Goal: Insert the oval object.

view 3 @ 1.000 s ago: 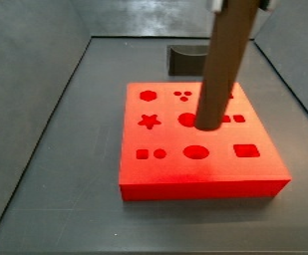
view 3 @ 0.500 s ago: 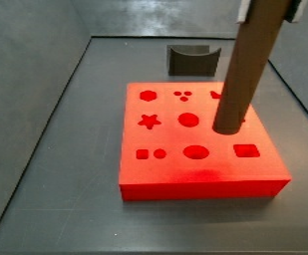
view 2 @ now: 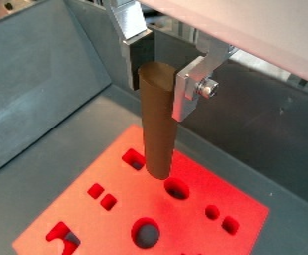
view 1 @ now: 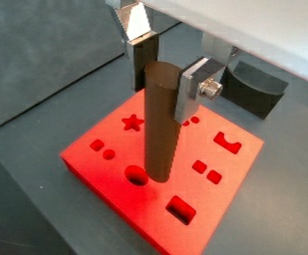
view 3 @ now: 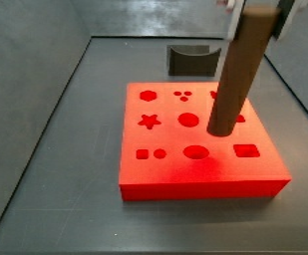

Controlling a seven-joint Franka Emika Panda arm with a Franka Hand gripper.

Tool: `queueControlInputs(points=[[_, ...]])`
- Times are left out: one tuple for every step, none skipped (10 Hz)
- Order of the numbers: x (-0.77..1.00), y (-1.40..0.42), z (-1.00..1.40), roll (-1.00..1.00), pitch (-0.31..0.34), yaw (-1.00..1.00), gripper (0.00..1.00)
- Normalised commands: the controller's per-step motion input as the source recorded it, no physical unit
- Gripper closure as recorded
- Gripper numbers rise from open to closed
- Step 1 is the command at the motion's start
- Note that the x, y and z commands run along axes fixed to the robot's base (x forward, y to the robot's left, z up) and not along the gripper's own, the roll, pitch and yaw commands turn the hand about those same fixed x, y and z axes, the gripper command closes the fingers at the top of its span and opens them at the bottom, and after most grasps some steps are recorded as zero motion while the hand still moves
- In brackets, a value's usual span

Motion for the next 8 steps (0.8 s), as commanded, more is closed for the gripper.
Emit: queueControlInputs(points=[[-0.14,0.00,-0.39,-0.02,-0.071,0.00,1.00],[-0.10,0.00,-0.31,-0.09,-0.064,0.01,1.00],[-0.11,0.00,-0.28,-0.13,-0.056,0.04,1.00],[-0.18,0.00,-0.19,-0.18,-0.057,0.07,1.00],[-0.22,0.00,-0.14,-0.21,-0.067,0.07,1.00],[-0.19,0.00,-0.08,-0.27,-0.099,0.07,1.00],[0.00,0.00,0.00,-0.03,-0.007,0.00,1.00],[0.00,0.00,0.02,0.00,0.000,0.00,1.00]])
